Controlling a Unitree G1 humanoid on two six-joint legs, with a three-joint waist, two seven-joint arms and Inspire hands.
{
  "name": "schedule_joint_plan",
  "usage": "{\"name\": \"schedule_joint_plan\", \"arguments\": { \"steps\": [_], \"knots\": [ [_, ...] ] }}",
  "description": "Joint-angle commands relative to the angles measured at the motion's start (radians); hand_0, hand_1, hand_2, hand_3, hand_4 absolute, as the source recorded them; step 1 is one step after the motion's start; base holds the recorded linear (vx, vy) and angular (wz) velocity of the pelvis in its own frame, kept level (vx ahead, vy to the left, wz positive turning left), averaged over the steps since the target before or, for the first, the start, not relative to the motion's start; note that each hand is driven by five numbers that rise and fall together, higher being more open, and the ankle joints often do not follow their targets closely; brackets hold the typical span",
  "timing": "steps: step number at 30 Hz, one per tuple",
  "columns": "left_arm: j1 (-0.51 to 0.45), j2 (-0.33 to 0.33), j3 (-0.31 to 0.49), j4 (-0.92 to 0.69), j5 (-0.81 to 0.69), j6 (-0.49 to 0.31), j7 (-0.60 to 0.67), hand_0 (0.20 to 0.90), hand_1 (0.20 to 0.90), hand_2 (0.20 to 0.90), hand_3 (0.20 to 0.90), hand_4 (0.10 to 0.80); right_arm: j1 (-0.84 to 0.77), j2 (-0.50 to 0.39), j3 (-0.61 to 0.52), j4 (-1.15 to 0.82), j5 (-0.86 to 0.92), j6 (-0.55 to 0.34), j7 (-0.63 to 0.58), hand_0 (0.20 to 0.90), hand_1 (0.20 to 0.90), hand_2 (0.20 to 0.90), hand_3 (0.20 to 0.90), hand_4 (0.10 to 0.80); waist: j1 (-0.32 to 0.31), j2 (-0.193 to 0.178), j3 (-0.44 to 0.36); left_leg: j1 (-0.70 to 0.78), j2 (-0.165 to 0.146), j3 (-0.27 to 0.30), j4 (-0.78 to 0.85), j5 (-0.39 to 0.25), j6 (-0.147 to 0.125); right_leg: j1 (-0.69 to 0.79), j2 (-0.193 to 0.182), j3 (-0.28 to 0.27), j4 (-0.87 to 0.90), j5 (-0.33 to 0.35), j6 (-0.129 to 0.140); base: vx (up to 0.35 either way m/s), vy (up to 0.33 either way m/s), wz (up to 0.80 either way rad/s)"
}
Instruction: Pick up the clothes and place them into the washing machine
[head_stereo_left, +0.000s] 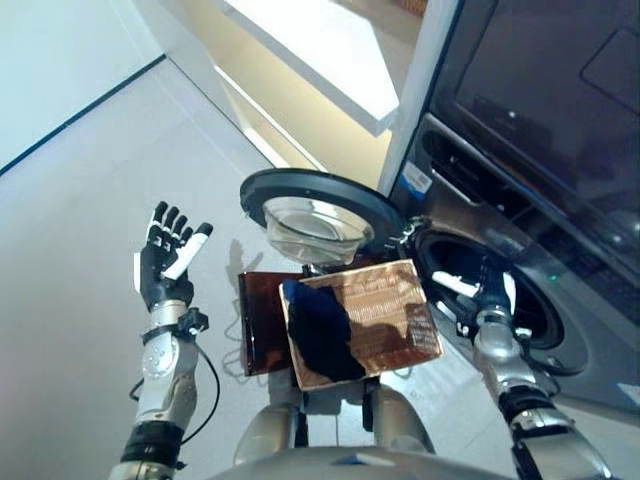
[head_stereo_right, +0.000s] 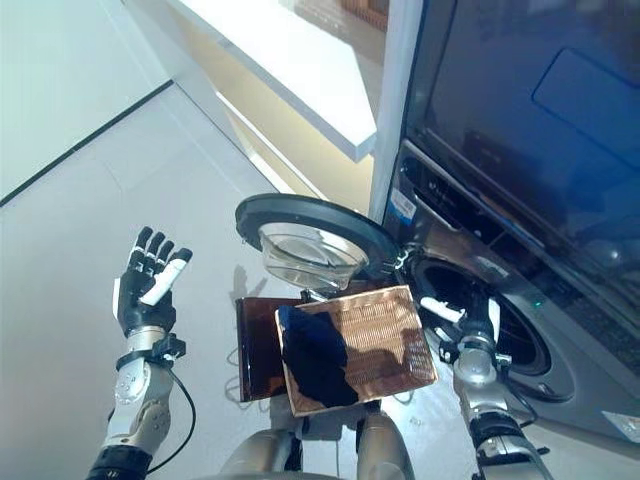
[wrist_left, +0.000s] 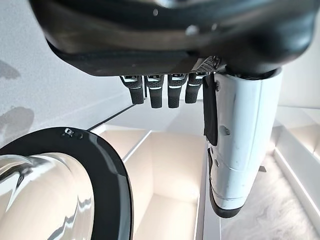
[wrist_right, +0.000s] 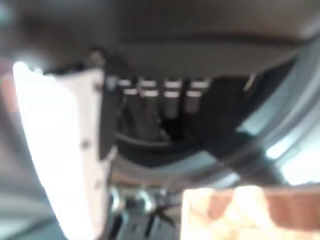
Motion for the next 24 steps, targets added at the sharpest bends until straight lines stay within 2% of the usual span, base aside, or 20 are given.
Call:
{"name": "schedule_joint_plan", "arguments": {
  "steps": [1,8,16,24],
  "knots": [
    [-0.024,0.050,0.056,0.018,0.064,-0.072,0.014,0.900,0.900,0.900,0.900,0.800,-0.015,-0.018,0.040,-0.100,-0.161,-0.066,-0.017,0.900,0.900,0.900,0.900,0.800,0.011,-0.067,-0.121,0.095,-0.043,0.025,-0.004,-0.087,-0.056,0.105,0.002,-0.010,-0.098,-0.007,0.024,0.086,-0.006,0.04],
    [0.011,0.039,0.086,0.026,0.087,-0.067,0.017,0.900,0.900,0.900,0.900,0.800,0.023,-0.013,0.068,-0.177,-0.237,-0.072,-0.001,0.900,0.900,0.900,0.900,0.800,0.012,-0.082,-0.154,0.163,-0.041,0.033,-0.009,-0.102,-0.058,0.185,0.007,-0.014,-0.123,-0.017,0.025,0.071,-0.001,0.00],
    [0.031,0.035,0.096,0.039,0.086,-0.069,-0.004,0.900,0.900,0.900,0.900,0.800,0.032,-0.058,0.149,-0.285,-0.319,-0.096,0.073,0.900,0.900,0.900,0.900,0.800,0.016,-0.093,-0.179,0.207,-0.042,0.034,-0.009,-0.112,-0.057,0.238,0.009,-0.018,-0.136,-0.021,0.028,0.008,0.001,0.01],
    [0.034,0.037,0.077,0.048,0.078,-0.066,-0.021,0.900,0.900,0.900,0.900,0.800,-0.044,-0.062,0.258,-0.244,-0.438,-0.074,0.102,0.900,0.900,0.900,0.900,0.800,0.030,-0.103,-0.195,0.234,-0.039,0.034,-0.009,-0.118,-0.055,0.269,0.014,-0.017,-0.141,-0.025,0.026,0.000,-0.003,0.01]
  ]
}}
